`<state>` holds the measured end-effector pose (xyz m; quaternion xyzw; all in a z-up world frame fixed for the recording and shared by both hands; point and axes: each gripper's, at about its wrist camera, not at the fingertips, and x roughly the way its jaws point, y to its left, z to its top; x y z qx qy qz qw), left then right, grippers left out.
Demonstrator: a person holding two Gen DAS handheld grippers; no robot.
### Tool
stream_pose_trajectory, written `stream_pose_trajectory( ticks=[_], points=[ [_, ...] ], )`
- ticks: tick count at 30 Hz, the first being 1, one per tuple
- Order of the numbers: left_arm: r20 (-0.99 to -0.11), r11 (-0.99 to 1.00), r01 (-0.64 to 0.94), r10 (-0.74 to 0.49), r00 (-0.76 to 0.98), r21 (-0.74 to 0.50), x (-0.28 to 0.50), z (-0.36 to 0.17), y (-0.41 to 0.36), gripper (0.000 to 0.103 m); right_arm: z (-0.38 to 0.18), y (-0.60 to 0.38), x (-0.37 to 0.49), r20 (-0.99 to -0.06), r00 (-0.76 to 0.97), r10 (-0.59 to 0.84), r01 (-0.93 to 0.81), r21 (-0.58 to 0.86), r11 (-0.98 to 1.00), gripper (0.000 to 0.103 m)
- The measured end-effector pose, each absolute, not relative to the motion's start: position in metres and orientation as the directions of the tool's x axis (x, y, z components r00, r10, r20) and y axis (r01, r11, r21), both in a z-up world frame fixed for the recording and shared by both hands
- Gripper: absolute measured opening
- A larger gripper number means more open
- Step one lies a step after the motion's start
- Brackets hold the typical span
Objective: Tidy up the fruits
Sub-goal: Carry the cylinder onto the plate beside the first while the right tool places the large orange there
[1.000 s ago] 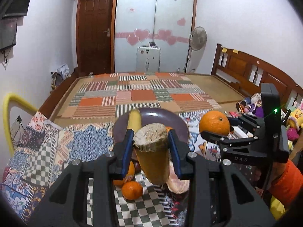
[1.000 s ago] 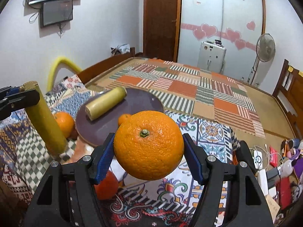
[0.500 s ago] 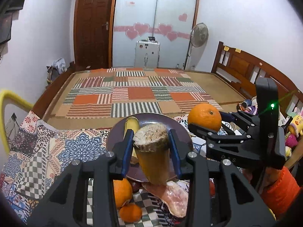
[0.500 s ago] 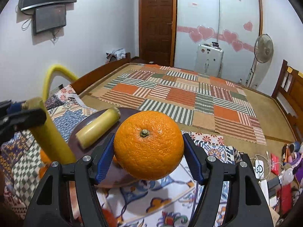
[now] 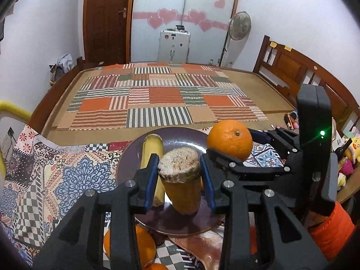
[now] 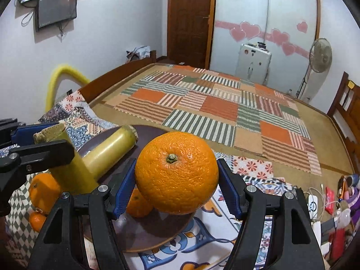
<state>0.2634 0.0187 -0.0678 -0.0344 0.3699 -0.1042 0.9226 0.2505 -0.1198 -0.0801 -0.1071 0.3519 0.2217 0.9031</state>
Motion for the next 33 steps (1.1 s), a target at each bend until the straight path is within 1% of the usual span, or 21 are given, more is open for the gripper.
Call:
stream_pose_trajectory(
  ticks=[4, 11, 26, 30, 33],
  points=[
    [-0.673, 0.971, 0.177, -0.241, 0.7, -0.163, 0.27, -0.068, 0.023, 0.037, -0.085, -0.117, 0.249, -0.692, 0.653, 0.31, -0.48, -0.062, 0.875, 0.066],
    [-0.678, 0.969, 0.15, -0.245, 0.693, -0.197, 0.292, -0.072, 0.03, 0.037, -0.092, -0.116, 0.26, -0.725, 0.619, 0.302, -0.484, -0.049, 0.874, 0.066],
    [-0.729, 0.986, 0.086, -0.163, 0.665, -0.142, 0.342, -0.094, 0.022, 0.039, -0.096, -0.114, 0.262, -0.741, 0.585, 0.33, -0.517, -0.027, 0.855, 0.067],
    [-0.755, 0.987, 0.089, -0.161, 0.635, -0.136, 0.347, -0.104, 0.019, 0.039, -0.095, -0.115, 0.264, -0.744, 0.575, 0.341, -0.529, -0.02, 0.848, 0.068],
    [-0.757, 0.986, 0.101, -0.165, 0.632, -0.131, 0.342, -0.106, 0.016, 0.039, -0.094, -0.116, 0.264, -0.741, 0.57, 0.355, -0.535, -0.007, 0.845, 0.068]
  ],
)
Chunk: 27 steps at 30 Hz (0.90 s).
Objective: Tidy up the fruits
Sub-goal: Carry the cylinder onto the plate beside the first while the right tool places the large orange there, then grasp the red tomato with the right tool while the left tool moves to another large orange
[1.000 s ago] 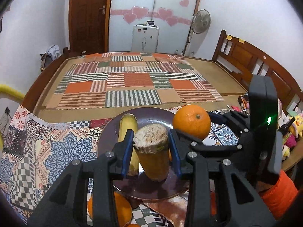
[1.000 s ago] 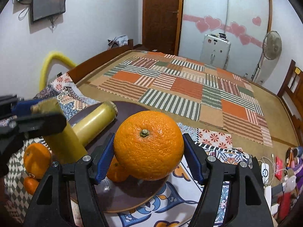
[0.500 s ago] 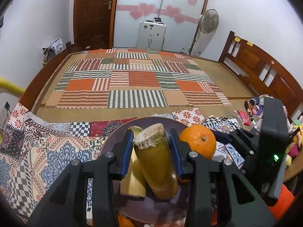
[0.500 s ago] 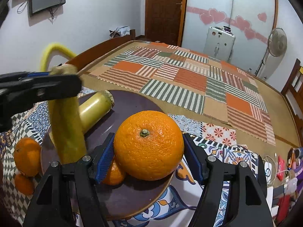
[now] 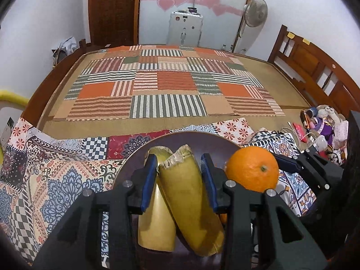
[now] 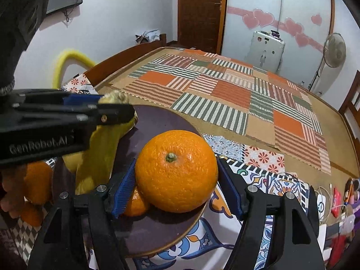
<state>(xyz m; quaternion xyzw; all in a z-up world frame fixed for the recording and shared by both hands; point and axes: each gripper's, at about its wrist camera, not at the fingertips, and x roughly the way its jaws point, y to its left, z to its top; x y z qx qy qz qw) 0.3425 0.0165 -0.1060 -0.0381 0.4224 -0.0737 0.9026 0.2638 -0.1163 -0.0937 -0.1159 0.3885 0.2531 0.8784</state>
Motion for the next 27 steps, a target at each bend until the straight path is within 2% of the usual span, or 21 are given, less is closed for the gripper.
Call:
stream_pose_trajectory(
  ticks=[3, 13, 19, 23, 27],
  points=[
    [-0.745, 0.988, 0.109, -0.156, 0.649, -0.111, 0.337, -0.102, 0.016, 0.042, -0.09, -0.116, 0.258, -0.728, 0.583, 0.362, -0.543, -0.018, 0.84, 0.072],
    [-0.707, 0.994, 0.077, -0.113, 0.698, -0.083, 0.305, -0.079, 0.032, 0.043, -0.072, -0.125, 0.236, -0.682, 0.629, 0.373, -0.52, -0.012, 0.854, 0.072],
    [-0.659, 0.998, 0.062, -0.066, 0.749, -0.028, 0.269, -0.056, 0.041, 0.043, -0.049, -0.133, 0.213, -0.623, 0.685, 0.377, -0.507, -0.037, 0.861, 0.072],
    [-0.622, 0.999, 0.05, -0.047, 0.782, -0.013, 0.241, -0.039, 0.047, 0.052, -0.035, -0.137, 0.195, -0.585, 0.716, 0.382, -0.499, -0.047, 0.865, 0.072],
    [-0.592, 0.999, 0.035, -0.023, 0.805, 0.008, 0.212, -0.028, 0.054, 0.056, -0.026, -0.14, 0.173, -0.546, 0.739, 0.395, -0.497, -0.045, 0.867, 0.073]
  ],
)
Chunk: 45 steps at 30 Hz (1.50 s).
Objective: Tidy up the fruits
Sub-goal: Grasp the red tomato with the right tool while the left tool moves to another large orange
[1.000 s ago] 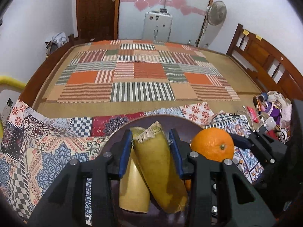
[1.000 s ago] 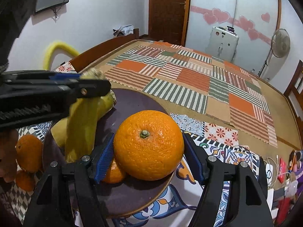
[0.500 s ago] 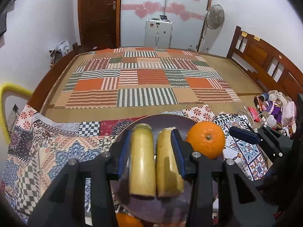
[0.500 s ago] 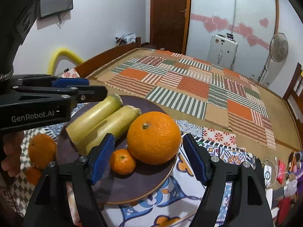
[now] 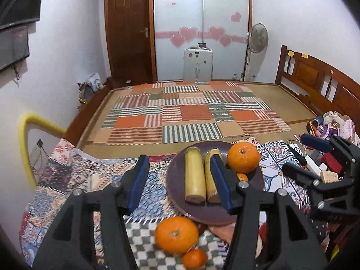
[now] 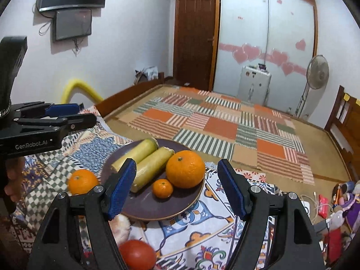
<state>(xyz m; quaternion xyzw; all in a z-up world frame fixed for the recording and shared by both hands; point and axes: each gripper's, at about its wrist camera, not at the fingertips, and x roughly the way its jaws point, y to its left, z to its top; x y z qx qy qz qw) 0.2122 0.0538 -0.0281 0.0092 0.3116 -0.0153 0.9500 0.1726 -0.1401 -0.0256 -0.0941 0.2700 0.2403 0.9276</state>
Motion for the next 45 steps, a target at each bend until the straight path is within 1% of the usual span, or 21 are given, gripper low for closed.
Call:
stream_pose_trajectory(
  ticks=[3, 5, 8, 13, 19, 23, 25, 27, 31, 34, 35, 39, 43, 45],
  points=[
    [-0.583, 0.999, 0.028, -0.013, 0.812, 0.017, 0.191, -0.025, 0.06, 0.058, -0.023, -0.142, 0.159, -0.529, 0.748, 0.4, -0.496, -0.046, 0.867, 0.077],
    [-0.577, 0.999, 0.024, -0.005, 0.817, 0.026, 0.177, -0.025, 0.063, 0.064, -0.025, -0.143, 0.15, -0.521, 0.756, 0.396, -0.494, -0.057, 0.868, 0.078],
    [-0.581, 0.999, 0.03, -0.002, 0.814, 0.038, 0.159, -0.032, 0.068, 0.067, -0.031, -0.146, 0.136, -0.519, 0.761, 0.39, -0.493, -0.07, 0.867, 0.078],
    [-0.616, 0.998, 0.032, 0.005, 0.788, 0.05, 0.14, -0.059, 0.07, 0.068, -0.054, -0.154, 0.118, -0.551, 0.741, 0.385, -0.487, -0.046, 0.872, 0.081],
    [-0.689, 0.998, 0.043, -0.006, 0.724, 0.037, 0.138, -0.101, 0.071, 0.068, -0.096, -0.159, 0.11, -0.616, 0.703, 0.356, -0.474, -0.032, 0.88, 0.081],
    [-0.707, 0.999, 0.052, -0.025, 0.707, 0.016, 0.136, -0.119, 0.071, 0.068, -0.109, -0.158, 0.115, -0.638, 0.674, 0.373, -0.483, 0.0, 0.875, 0.08],
    [-0.715, 0.998, 0.058, -0.038, 0.698, 0.003, 0.136, -0.125, 0.07, 0.068, -0.111, -0.156, 0.117, -0.643, 0.663, 0.383, -0.494, 0.009, 0.87, 0.077],
    [-0.72, 0.998, 0.06, -0.046, 0.692, -0.006, 0.136, -0.127, 0.068, 0.068, -0.114, -0.154, 0.12, -0.65, 0.65, 0.394, -0.504, 0.019, 0.864, 0.07],
    [-0.724, 0.998, 0.07, -0.055, 0.688, -0.01, 0.142, -0.128, 0.066, 0.068, -0.12, -0.15, 0.123, -0.664, 0.621, 0.417, -0.524, 0.045, 0.851, 0.062],
    [-0.72, 0.996, 0.084, -0.056, 0.692, 0.004, 0.15, -0.125, 0.062, 0.068, -0.125, -0.147, 0.124, -0.679, 0.591, 0.436, -0.542, 0.067, 0.838, 0.052],
    [-0.721, 0.996, 0.088, -0.058, 0.691, 0.004, 0.153, -0.125, 0.061, 0.068, -0.126, -0.146, 0.124, -0.683, 0.584, 0.439, -0.546, 0.07, 0.835, 0.047],
    [-0.734, 0.997, 0.076, -0.049, 0.678, 0.004, 0.167, -0.129, 0.06, 0.069, -0.126, -0.147, 0.122, -0.678, 0.586, 0.444, -0.545, 0.075, 0.835, 0.046],
    [-0.754, 0.998, 0.065, -0.059, 0.654, -0.022, 0.182, -0.138, 0.063, 0.069, -0.124, -0.152, 0.122, -0.675, 0.59, 0.443, -0.539, 0.079, 0.839, 0.045],
    [-0.757, 0.997, 0.066, -0.068, 0.65, -0.033, 0.186, -0.14, 0.064, 0.071, -0.122, -0.156, 0.123, -0.671, 0.596, 0.44, -0.532, 0.081, 0.843, 0.045]
  ],
)
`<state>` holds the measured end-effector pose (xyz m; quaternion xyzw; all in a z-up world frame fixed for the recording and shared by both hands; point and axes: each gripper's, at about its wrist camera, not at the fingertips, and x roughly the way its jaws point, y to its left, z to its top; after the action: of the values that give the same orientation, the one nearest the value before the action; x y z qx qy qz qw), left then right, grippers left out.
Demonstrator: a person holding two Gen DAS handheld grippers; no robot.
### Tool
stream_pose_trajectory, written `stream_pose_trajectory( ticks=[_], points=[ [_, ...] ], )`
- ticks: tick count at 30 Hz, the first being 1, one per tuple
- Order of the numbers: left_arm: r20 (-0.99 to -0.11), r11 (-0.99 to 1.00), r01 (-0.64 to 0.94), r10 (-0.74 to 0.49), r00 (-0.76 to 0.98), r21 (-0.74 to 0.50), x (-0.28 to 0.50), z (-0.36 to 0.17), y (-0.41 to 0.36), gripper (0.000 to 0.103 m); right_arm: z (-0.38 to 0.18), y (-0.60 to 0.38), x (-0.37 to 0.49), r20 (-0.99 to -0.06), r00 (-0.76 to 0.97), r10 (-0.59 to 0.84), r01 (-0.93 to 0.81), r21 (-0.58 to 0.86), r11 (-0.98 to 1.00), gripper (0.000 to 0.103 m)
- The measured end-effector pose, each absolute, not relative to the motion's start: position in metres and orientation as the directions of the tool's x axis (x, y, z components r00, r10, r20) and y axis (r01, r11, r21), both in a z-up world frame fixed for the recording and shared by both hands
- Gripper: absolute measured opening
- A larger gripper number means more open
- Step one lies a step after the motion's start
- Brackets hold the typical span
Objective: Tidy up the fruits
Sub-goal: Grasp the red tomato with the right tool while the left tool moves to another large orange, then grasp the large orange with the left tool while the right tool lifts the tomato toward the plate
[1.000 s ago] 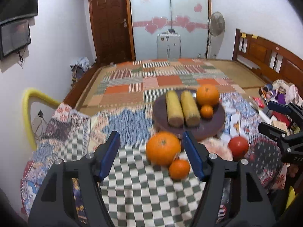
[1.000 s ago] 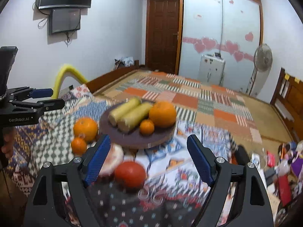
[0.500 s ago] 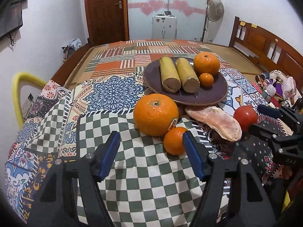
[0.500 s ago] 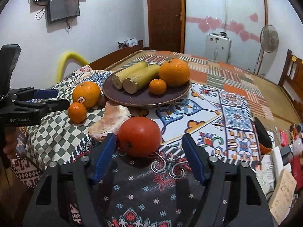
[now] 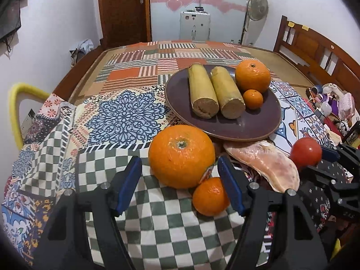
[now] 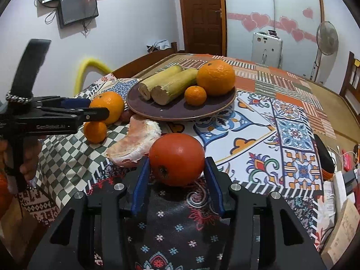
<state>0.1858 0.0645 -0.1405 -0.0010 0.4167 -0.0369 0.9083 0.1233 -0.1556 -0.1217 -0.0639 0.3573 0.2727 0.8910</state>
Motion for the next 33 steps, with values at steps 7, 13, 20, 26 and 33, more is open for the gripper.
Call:
stream_pose_trajectory(
  ticks=[7, 13, 20, 26, 33],
  points=[
    [-0.768, 0.997, 0.048, -0.071, 0.636, -0.052, 0.199, -0.148, 0.066, 0.072, -0.115, -0.166, 0.129, -0.659, 0.62, 0.427, -0.509, 0.077, 0.857, 0.045],
    [-0.763, 0.998, 0.059, -0.065, 0.643, -0.034, 0.199, -0.148, 0.062, 0.065, -0.111, -0.169, 0.133, -0.651, 0.632, 0.42, -0.498, 0.074, 0.864, 0.045],
    [-0.739, 0.998, 0.061, -0.064, 0.671, -0.031, 0.189, -0.139, 0.061, 0.064, -0.105, -0.169, 0.137, -0.642, 0.644, 0.416, -0.494, 0.066, 0.867, 0.045],
    [-0.707, 0.998, 0.059, -0.061, 0.704, -0.027, 0.186, -0.121, 0.067, 0.064, -0.097, -0.165, 0.147, -0.63, 0.653, 0.421, -0.494, 0.067, 0.867, 0.045],
    [-0.691, 0.998, 0.04, -0.069, 0.719, -0.057, 0.201, -0.102, 0.073, 0.064, -0.085, -0.159, 0.163, -0.615, 0.665, 0.425, -0.493, 0.066, 0.867, 0.045]
  ],
)
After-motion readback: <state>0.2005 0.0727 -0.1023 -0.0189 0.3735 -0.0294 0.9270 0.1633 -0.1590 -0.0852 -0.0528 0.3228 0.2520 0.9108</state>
